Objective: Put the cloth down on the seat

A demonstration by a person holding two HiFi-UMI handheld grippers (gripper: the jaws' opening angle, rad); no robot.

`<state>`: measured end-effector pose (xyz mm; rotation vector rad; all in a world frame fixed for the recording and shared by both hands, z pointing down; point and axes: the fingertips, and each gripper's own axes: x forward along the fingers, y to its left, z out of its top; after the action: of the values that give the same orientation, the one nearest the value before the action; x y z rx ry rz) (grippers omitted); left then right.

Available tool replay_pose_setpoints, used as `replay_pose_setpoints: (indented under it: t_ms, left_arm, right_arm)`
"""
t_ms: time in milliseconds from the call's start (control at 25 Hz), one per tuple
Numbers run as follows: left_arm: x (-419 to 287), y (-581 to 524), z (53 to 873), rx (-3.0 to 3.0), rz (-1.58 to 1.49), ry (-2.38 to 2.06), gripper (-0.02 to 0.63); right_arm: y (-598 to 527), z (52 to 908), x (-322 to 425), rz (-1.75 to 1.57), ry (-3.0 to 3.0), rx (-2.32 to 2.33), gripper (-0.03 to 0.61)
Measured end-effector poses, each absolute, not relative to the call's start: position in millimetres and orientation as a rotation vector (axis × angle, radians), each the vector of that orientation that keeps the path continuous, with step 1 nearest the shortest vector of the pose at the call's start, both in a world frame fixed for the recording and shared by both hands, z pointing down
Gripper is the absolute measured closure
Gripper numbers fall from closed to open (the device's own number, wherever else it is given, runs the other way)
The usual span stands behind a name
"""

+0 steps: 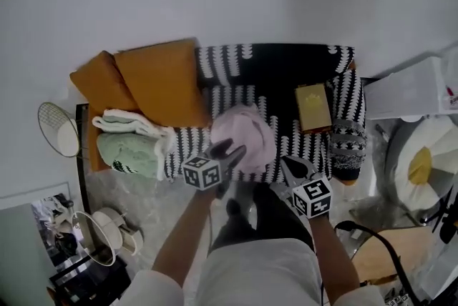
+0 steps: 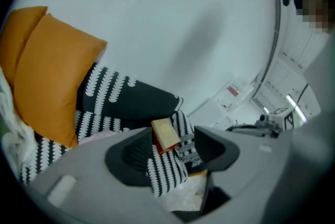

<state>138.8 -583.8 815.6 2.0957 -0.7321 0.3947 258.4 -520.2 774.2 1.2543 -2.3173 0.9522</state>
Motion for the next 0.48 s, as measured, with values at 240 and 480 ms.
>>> replay_pose_setpoints:
  t_ms: [240,480]
  left_arm:
    - [100,-545,767,2.155,0.332,-0.742,0.399]
    - [58,-495,731,2.214,0.293,-0.757,0.455]
  right_arm:
    - [-491,743,241,0.883,-2.293,1.335,0.574]
    - [-451,716,210,0.831,-2.284,1.401,0.574]
